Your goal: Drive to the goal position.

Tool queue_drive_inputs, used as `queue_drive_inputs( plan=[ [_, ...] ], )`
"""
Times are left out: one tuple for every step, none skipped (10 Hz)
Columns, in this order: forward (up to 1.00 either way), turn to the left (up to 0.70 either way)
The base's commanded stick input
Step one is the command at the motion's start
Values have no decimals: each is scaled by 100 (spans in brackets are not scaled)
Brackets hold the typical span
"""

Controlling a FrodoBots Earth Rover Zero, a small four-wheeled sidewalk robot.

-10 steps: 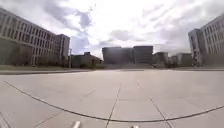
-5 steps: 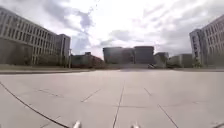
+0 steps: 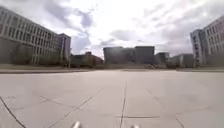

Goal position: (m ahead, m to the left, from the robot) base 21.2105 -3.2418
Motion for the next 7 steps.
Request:
queue_drive_inputs(
  plan=[
    [70,0],
    [70,0],
    [70,0],
    [70,0],
    [70,0],
    [70,0],
    [70,0]
  ],
)
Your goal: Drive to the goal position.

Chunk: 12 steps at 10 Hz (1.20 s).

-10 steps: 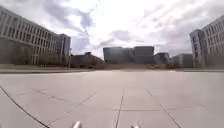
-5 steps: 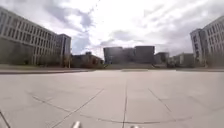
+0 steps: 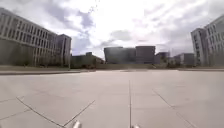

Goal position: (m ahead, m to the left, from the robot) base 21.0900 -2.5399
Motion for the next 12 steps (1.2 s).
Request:
queue_drive_inputs(
  plan=[
    [70,-1],
    [70,-28],
    [70,-26],
    [70,-8],
    [70,0],
    [70,0],
    [70,0],
    [70,0],
    [70,0],
    [70,0],
    [70,0],
    [70,0]
  ],
)
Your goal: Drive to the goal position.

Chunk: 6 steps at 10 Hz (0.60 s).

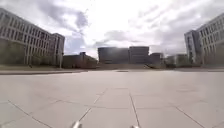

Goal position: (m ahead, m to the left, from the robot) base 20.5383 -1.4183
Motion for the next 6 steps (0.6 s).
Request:
queue_drive_inputs(
  plan=[
    [70,0],
    [70,0],
    [70,0],
    [70,0],
    [70,0],
    [70,0]
  ],
)
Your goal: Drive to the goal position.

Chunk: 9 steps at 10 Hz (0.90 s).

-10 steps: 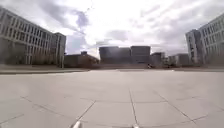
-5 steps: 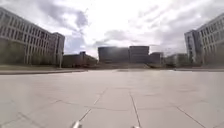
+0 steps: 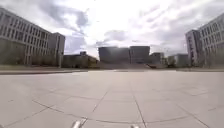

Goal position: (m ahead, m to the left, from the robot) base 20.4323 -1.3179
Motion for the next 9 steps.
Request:
queue_drive_inputs(
  plan=[
    [70,0],
    [70,0],
    [70,0],
    [70,0],
    [70,0],
    [70,0],
    [70,0],
    [70,0],
    [70,0]
  ],
)
